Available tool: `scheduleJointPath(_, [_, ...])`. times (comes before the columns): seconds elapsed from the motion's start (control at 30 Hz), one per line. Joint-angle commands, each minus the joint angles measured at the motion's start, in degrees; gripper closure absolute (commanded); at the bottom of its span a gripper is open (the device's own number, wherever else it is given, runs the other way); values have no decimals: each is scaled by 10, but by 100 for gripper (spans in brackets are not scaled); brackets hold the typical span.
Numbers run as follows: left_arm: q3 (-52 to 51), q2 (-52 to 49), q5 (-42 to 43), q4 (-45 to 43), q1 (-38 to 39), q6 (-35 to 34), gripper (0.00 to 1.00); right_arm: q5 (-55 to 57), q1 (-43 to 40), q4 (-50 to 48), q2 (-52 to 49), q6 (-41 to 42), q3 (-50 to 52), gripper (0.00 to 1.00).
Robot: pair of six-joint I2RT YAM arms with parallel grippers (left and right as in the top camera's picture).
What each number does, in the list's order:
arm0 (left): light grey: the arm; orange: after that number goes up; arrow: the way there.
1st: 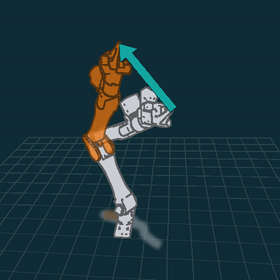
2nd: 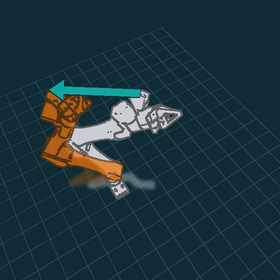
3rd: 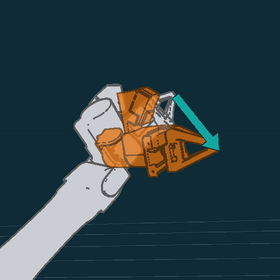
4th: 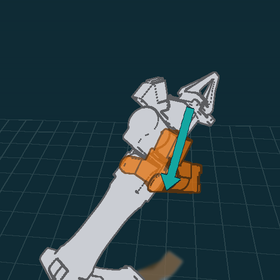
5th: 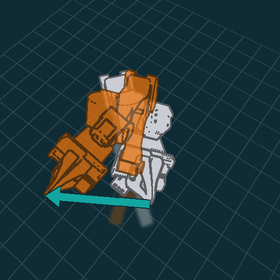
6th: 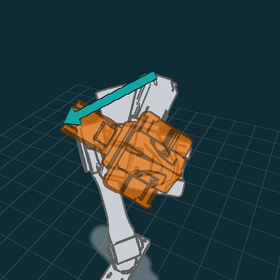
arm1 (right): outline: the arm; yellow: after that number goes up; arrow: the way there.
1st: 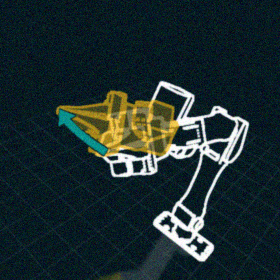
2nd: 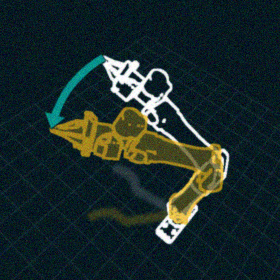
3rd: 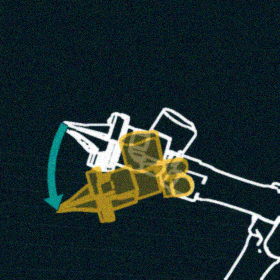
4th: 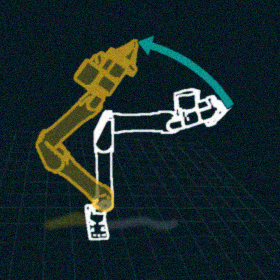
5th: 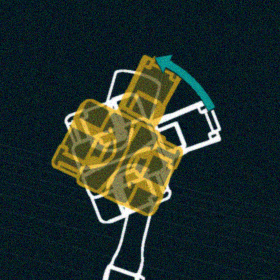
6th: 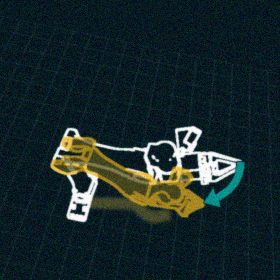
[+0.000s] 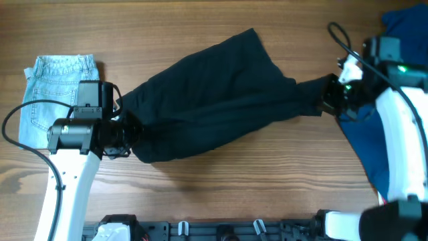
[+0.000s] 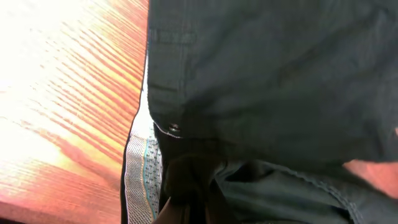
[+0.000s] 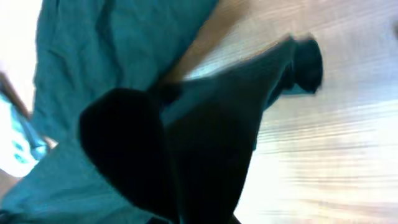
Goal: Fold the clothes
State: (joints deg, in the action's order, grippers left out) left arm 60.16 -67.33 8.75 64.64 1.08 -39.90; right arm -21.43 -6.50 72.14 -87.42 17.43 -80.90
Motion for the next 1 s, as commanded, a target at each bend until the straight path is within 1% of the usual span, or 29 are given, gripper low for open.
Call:
scheduleJointPath(0.0, [0, -2, -132, -6, -9, -72, 96, 109, 35, -54, -64, -24, -52, 96])
scheduleJointPath(0.13, [-2, -2, -139, -35, -9, -93, 96, 119, 65, -115, -104, -24, -67, 96])
scheduleJointPath(0.3, [-41, -2, -189, -91, -9, -141, 96, 118, 93, -197, -131, -22, -67, 96])
scheduleJointPath(0.5, [-115, -18, -205, -237, -9, -146, 96, 118, 136, -303, -163, -22, -67, 96])
scheduleJointPath(0.63, [-123, -47, -247, -323, -9, -146, 96, 117, 162, -382, -189, -10, -67, 96])
scheduleJointPath(0.67, [-123, -56, -263, -347, -9, -146, 96, 112, 166, -403, -196, -5, -67, 94])
scheduleJointPath(0.7, [-123, -64, -275, -365, -9, -146, 96, 107, 170, -420, -202, -5, -67, 84])
scheduleJointPath(0.77, [-123, -84, -299, -414, -10, -146, 65, 96, 177, -450, -216, -5, -67, 46])
scheduleJointPath(0.8, [-123, -97, -305, -445, -14, -146, 35, 94, 178, -454, -222, -5, -67, 31])
scheduleJointPath(0.83, [-123, -108, -302, -467, -19, -145, 20, 94, 178, -449, -227, -5, -67, 20])
scheduleJointPath(0.87, [-123, -116, -291, -483, -26, -144, 13, 95, 176, -438, -228, -5, -67, 4])
scheduleJointPath(0.9, [-123, -119, -281, -489, -31, -143, 8, 101, 174, -425, -228, -6, -67, 1])
scheduleJointPath(0.97, [-123, -122, -248, -500, -45, -127, 0, 122, 169, -399, -226, -8, -67, 0])
